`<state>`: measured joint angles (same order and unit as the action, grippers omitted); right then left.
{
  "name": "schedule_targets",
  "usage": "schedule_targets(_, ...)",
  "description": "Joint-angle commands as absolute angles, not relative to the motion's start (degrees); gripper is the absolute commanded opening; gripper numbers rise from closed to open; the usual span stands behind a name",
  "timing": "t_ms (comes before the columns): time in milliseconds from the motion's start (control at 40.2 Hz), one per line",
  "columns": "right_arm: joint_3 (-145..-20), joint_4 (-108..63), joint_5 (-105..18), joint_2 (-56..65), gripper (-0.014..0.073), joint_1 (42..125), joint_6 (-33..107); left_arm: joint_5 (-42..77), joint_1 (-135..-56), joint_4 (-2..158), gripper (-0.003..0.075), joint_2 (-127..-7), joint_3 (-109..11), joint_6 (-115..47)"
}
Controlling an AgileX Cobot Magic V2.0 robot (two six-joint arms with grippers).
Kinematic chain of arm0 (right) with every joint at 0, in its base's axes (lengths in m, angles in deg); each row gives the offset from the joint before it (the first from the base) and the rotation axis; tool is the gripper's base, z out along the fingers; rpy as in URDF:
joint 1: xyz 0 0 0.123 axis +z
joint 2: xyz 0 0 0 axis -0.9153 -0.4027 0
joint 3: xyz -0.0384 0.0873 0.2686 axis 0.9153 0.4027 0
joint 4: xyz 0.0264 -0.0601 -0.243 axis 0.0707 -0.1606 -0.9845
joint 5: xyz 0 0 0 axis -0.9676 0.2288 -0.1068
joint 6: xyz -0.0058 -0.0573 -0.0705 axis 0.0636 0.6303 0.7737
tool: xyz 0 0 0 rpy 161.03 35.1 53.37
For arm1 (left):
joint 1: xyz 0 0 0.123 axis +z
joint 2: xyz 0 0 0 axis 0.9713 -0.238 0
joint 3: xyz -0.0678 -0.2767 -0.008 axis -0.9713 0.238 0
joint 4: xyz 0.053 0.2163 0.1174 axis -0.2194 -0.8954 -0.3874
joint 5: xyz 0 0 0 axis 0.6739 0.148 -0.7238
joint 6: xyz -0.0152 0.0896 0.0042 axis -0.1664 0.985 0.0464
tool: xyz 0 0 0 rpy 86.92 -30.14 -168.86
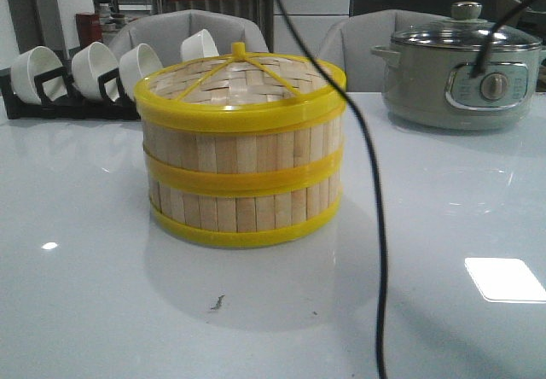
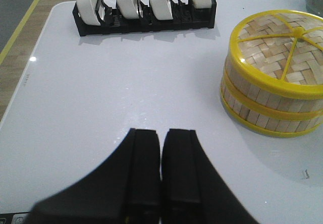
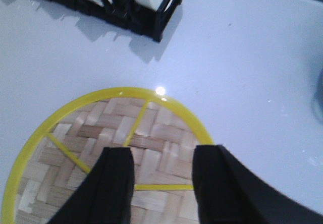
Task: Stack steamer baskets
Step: 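Open the right gripper and lift it off the lid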
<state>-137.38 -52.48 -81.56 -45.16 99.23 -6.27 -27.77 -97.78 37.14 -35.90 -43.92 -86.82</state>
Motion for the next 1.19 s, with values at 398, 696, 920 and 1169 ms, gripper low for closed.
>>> schedule_targets(398, -95.68, -54.46, -55.78, -5.35, 0.0381, 79.98, -5.84, -23.15, -97.75, 36.69, 0.0085, -36.5, -45.34, -87.31)
schedule_targets(696, -74.37, -54.46, -50.61, 17.67, 0.0279, 68.56, -5.84, -23.15, -97.75, 36.69, 0.0085, -36.5, -45.34, -87.31)
schedule_targets(920, -61.12, -54.41, -50.34, 32.16, 0.0109, 67.22, -5.84, -23.15, -97.75, 36.69, 0.0085, -36.5, -45.34, -87.31)
schedule_targets(1169, -53.41, -54.27, -50.78, 40.26, 0.0027, 67.22, -5.84, -23.15, -97.75, 36.69, 0.0085, -36.5, -45.34, -87.31)
